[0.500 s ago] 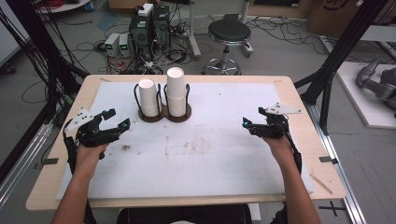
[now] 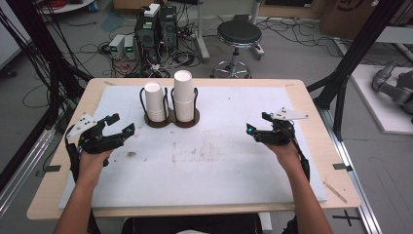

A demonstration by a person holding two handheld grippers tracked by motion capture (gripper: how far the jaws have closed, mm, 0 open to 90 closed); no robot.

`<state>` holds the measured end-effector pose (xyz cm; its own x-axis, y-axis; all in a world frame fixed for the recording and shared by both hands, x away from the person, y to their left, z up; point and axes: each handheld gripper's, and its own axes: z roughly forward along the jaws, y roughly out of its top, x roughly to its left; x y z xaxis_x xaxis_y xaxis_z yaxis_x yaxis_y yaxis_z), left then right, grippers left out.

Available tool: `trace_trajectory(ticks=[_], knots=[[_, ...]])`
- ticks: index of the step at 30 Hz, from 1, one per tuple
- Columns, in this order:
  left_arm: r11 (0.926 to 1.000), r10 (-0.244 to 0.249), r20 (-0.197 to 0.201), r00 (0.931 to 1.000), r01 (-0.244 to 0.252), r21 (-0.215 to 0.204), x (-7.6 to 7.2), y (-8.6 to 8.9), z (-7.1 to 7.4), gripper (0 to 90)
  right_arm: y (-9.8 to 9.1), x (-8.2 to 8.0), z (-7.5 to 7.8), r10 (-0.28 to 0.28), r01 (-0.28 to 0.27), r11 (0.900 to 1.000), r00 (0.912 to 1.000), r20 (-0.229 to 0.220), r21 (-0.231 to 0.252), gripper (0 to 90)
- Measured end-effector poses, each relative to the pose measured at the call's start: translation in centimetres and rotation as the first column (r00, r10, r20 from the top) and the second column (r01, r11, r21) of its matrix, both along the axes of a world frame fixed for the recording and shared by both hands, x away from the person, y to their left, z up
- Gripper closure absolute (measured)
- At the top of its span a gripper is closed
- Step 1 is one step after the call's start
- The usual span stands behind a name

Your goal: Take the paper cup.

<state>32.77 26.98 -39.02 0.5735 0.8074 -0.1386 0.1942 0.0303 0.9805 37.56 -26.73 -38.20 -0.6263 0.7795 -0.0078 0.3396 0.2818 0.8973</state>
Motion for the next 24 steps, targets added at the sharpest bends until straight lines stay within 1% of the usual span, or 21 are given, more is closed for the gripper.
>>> trace_trajectory(ticks=[1, 2, 3, 5, 6, 8, 10, 11, 13, 14, 15, 16, 17, 20, 21, 22, 24], knots=[[1.0, 0.004, 0.002, 1.0, -0.004, -0.004, -0.1, 0.0, 0.0, 21.4, 0.7, 0.1, 0.0, 0.019, -0.019, 0.9998, 0.9998, 0.006, -0.002, 22.2], [1.0, 0.004, 0.003, 1.0, -0.004, -0.001, -0.2, 0.1, 0.0, 21.4, 1.3, 0.3, 0.0, 0.039, -0.039, 0.9992, 0.9991, 0.016, -0.011, 26.7], [1.0, 0.008, 0.002, 1.0, -0.008, -0.001, -0.3, 0.2, 0.1, 21.4, 2.0, 0.4, 0.0, 0.057, -0.056, 0.9983, 0.9979, 0.031, -0.016, 28.6], [0.9999, 0.015, 0.003, 0.9999, -0.015, 0.0, -0.5, 0.4, 0.1, 21.5, 3.5, 0.9, 0.2, 0.087, -0.087, 0.9961, 0.9953, 0.042, -0.018, 30.5], [0.9997, 0.022, 0.004, 0.9997, -0.022, -0.004, -0.6, 0.5, 0.1, 21.5, 4.2, 1.1, 0.2, 0.108, -0.107, 0.9941, 0.993, 0.048, -0.018, 35.5], [0.9995, 0.029, 0.002, 0.9996, -0.029, -0.009, -0.7, 0.7, 0.1, 21.5, 5.8, 1.5, 0.5, 0.152, -0.151, 0.9883, 0.986, 0.068, -0.018, 40.6], [0.9991, 0.041, 0.005, 0.9991, -0.041, -0.005, -0.7, 0.7, -0.1, 22.3, 7.4, 2.0, 0.8, 0.179, -0.178, 0.9839, 0.98, 0.087, -0.012, 45.9], [0.9991, 0.041, 0.005, 0.9991, -0.041, -0.005, -0.7, 0.7, -0.1, 22.9, 8.5, 2.4, 1.0, 0.197, -0.197, 0.9803, 0.9751, 0.101, -0.011, 46.6], [0.9991, 0.043, 0.0, 0.9991, -0.043, 0.003, -0.6, 0.4, -0.4, 23.4, 10.5, 3.2, 1.1, 0.228, -0.226, 0.9736, 0.9667, 0.116, -0.03, 49.7], [0.9992, 0.04, -0.004, 0.9992, -0.04, 0.004, -0.5, 0.4, -0.5, 23.4, 11.5, 3.6, 1.0, 0.245, -0.243, 0.9694, 0.9621, 0.119, -0.038, 52.3], [0.9992, 0.039, -0.006, 0.9992, -0.039, 0.002, -0.4, 0.4, -0.6, 23.4, 12.4, 4.1, 1.0, 0.259, -0.255, 0.9656, 0.9597, 0.108, -0.051, 53.3], [0.9993, 0.038, -0.009, 0.9993, -0.038, 0.003, -0.3, 0.4, -0.6, 23.4, 13.4, 4.6, 0.9, 0.272, -0.268, 0.9619, 0.9575, 0.095, -0.054, 56.0], [0.9994, 0.035, -0.012, 0.9993, -0.035, -0.002, -0.3, 0.5, -0.7, 23.4, 14.3, 5.0, 0.8, 0.288, -0.284, 0.9571, 0.9532, 0.092, -0.06, 59.7], [0.9992, 0.039, -0.023, 0.999, -0.039, -0.002, -0.1, 0.7, -0.9, 23.4, 17.0, 5.6, 0.7, 0.325, -0.32, 0.9448, 0.9422, 0.081, -0.071, 69.8], [0.9991, 0.041, -0.023, 0.9989, -0.041, -0.005, -0.1, 0.7, -0.9, 23.4, 17.9, 5.7, 0.6, 0.332, -0.326, 0.9419, 0.9393, 0.086, -0.082, 72.7], [0.999, 0.044, -0.024, 0.9987, -0.044, -0.007, -0.1, 0.8, -0.9, 23.4, 18.8, 5.8, 0.5, 0.338, -0.33, 0.9393, 0.9375, 0.083, -0.094, 77.3], [0.9989, 0.046, -0.028, 0.9985, -0.047, -0.009, -0.1, 0.9, -1.0, 23.4, 20.3, 5.9, 0.2, 0.338, -0.329, 0.9386, 0.9377, 0.081, -0.102, 83.0]])
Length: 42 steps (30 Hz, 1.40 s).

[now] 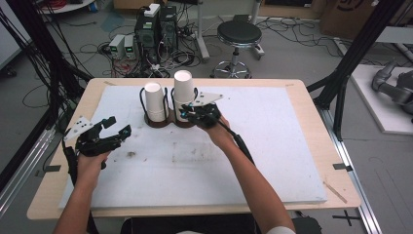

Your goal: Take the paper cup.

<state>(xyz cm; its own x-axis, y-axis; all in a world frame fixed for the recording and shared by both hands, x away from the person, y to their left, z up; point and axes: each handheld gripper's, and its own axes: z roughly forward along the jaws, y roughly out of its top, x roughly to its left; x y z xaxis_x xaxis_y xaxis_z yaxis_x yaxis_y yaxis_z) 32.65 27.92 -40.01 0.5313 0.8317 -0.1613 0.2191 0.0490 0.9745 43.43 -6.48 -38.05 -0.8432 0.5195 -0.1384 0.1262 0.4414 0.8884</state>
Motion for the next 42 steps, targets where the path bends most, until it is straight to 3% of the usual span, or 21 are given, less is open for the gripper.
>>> trace_trajectory(ticks=[4, 10, 17, 27, 34, 39, 42], knots=[[1.0, 0.001, -0.002, 1.0, -0.001, -0.002, 0.0, 0.0, -0.1, 23.4, 2.0, 0.3, -0.9, 0.001, -0.001, 0.9998, 0.9997, -0.023, 0.018, 89.7], [1.0, 0.006, -0.007, 1.0, -0.006, -0.004, 0.0, 0.2, -0.2, 23.4, 4.2, 0.4, -2.0, -0.004, 0.004, 1.0, 0.9998, -0.019, 0.001, 90.0], [0.9999, 0.016, -0.013, 0.9998, -0.016, -0.005, 0.0, 0.4, -0.3, 23.4, 5.5, 0.7, -3.1, -0.003, 0.003, 1.0, 0.9987, -0.05, 0.008, 90.0], [0.9996, 0.025, -0.014, 0.9996, -0.025, -0.01, 0.0, 0.5, -0.4, 23.4, 7.3, 1.2, -4.7, -0.069, 0.069, 0.9976, 0.9948, -0.076, -0.001, 90.0], [0.9996, 0.028, -0.02, 0.9994, -0.028, -0.011, 0.0, 0.6, -0.6, 23.4, 8.1, 1.4, -5.7, -0.122, 0.125, 0.992, 0.9851, -0.121, 0.018, 90.0], [0.9996, 0.028, -0.022, 0.9994, -0.028, -0.009, 0.0, 0.6, -0.6, 23.4, 8.2, 1.6, -5.9, -0.183, 0.193, 0.9803, 0.9679, -0.172, 0.043, 90.0], [0.9996, 0.025, -0.024, 0.9994, -0.026, -0.008, 0.0, 0.5, -0.7, 23.4, 8.1, 1.7, -5.9, -0.187, 0.2, 0.9781, 0.9642, -0.188, 0.056, 90.0]])
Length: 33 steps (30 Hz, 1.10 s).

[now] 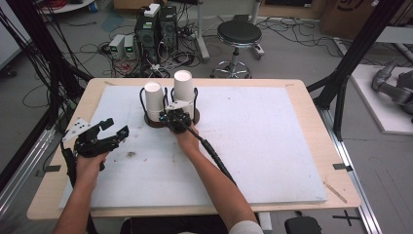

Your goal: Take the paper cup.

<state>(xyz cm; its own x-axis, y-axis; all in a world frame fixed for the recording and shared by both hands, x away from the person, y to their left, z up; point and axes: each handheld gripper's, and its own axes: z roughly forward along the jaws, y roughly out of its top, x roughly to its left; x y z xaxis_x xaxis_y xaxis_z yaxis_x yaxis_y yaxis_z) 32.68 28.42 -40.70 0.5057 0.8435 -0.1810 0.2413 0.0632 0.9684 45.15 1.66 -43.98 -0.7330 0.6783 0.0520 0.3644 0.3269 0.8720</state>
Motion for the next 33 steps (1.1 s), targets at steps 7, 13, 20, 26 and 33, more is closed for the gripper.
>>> trace_trajectory(ticks=[7, 13, 20, 26, 33], knots=[[1.0, -0.002, -0.002, 1.0, 0.002, 0.005, 0.1, -0.2, 0.0, 23.4, 0.2, 0.0, 0.2, -0.023, 0.024, 0.9997, 0.9988, -0.043, 0.011, 90.0], [0.9999, -0.007, -0.006, 1.0, 0.007, 0.008, 0.1, -0.4, -0.1, 23.5, 0.3, 0.0, 0.2, -0.037, 0.037, 0.9993, 0.9976, -0.058, 0.007, 90.0], [0.9999, -0.003, -0.009, 1.0, 0.003, 0.01, 0.2, -0.3, -0.2, 23.6, 0.4, -0.1, 0.5, -0.052, 0.055, 0.9979, 0.9951, -0.084, 0.035, 89.0], [0.9999, 0.001, -0.002, 1.0, -0.001, 0.01, 0.2, -0.2, -0.2, 23.7, 0.8, -0.1, 0.5, -0.07, 0.072, 0.9973, 0.9952, -0.069, 0.018, 89.7], [0.9999, 0.012, 0.033, 0.9994, -0.012, -0.001, 1.0, 0.2, 1.1, 25.4, 0.8, -0.2, 0.5, -0.076, 0.078, 0.9968, 0.9947, -0.07, 0.021, 89.7]])
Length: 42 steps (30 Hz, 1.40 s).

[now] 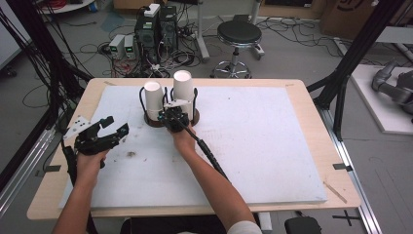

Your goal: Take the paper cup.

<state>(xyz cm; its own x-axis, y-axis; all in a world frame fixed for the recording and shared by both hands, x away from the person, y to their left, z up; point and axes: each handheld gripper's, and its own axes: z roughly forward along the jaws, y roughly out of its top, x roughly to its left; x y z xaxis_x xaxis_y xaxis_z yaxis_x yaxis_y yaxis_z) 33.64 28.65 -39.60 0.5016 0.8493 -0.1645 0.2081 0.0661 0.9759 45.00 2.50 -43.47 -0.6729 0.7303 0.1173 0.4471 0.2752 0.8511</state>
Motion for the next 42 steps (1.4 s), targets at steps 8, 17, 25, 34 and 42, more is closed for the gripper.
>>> trace_trajectory(ticks=[8, 17, 25, 34, 42], knots=[[0.996, -0.08, 0.016, 0.9966, 0.08, 0.041, 3.7, -0.8, 4.3, 25.3, 0.2, 0.0, 0.0, -0.007, 0.007, 1.0, 1.0, -0.005, 0.002, 89.7], [0.985, -0.149, 0.0, 0.9888, 0.148, 0.088, 8.1, -3.0, 7.0, 24.5, 0.1, 0.1, 0.0, -0.009, 0.009, 0.9999, 0.9999, -0.012, 0.009, 89.7], [0.9803, -0.155, -0.054, 0.9865, 0.16, 0.115, 10.9, -4.1, 6.3, 23.6, 0.2, 0.1, 0.0, -0.016, 0.016, 0.9997, 0.9995, -0.028, 0.017, 89.7], [0.9812, -0.149, -0.084, 0.9852, 0.158, 0.111, 12.6, -4.6, 4.5, 23.6, 0.3, 0.1, 0.1, -0.016, 0.016, 0.9999, 0.9996, -0.024, 0.007, 89.6], [0.9792, -0.176, -0.08, 0.981, 0.183, 0.087, 13.0, -4.8, 4.0, 24.3, 0.3, 0.1, 0.1, -0.015, 0.015, 0.9999, 0.9995, -0.026, 0.003, 89.6]])
